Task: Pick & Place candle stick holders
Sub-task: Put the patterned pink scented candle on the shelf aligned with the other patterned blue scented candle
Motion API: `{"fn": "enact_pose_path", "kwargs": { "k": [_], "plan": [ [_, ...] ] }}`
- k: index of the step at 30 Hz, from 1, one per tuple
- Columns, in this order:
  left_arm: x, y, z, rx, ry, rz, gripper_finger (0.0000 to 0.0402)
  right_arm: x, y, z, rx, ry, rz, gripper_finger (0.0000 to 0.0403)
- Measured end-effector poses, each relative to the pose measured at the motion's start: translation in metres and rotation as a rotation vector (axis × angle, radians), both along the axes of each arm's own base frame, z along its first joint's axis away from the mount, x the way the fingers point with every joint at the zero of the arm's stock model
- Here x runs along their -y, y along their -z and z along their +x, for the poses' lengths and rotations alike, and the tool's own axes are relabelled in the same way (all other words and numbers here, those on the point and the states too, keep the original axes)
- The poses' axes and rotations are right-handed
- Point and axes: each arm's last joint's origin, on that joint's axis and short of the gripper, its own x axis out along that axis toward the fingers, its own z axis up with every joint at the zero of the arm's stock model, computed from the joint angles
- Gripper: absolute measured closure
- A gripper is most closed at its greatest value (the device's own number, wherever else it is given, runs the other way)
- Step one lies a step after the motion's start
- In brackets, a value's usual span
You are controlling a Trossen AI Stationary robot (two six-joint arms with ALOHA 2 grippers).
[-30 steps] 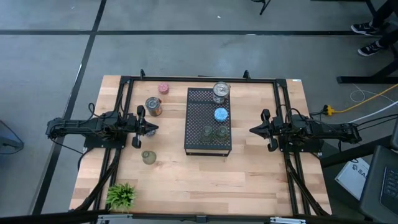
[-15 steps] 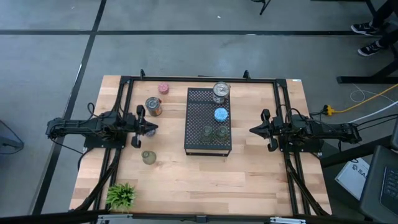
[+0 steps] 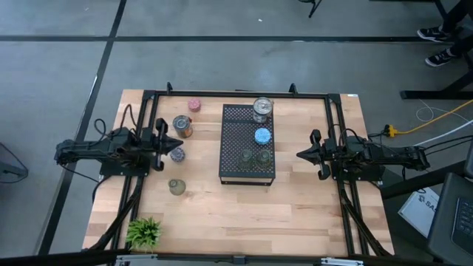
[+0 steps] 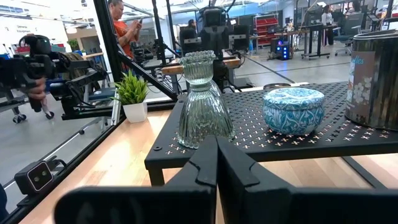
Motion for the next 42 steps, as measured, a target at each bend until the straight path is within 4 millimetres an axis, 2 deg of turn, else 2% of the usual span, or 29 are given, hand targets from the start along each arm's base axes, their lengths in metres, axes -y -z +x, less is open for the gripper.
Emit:
{"fn": "enact_pose_path", "kwargs": {
  "k": [7, 15, 32, 42],
  "plan": [
    [-0.001, -0.019, -0.001, 0.008, -0.025, -0.006, 0.0396, 0.000, 0.000, 0.000, -0.001, 0.000, 0.000, 0.0400],
    [-0.001, -0.051, 0.012, -0.039, -0.025, -0.013, 0.0396, 0.000, 0.000, 0.000, 0.000, 0.000, 0.000, 0.0400],
    [-0.004, -0.130, 0.069, -0.100, -0.047, -0.020, 0.0396, 0.000, 0.000, 0.000, -0.001, 0.000, 0.000, 0.0400],
    [-0.011, -0.158, 0.103, -0.153, -0.096, -0.038, 0.0393, 0.000, 0.000, 0.000, -0.001, 0.000, 0.000, 0.0400]
  ]
}}
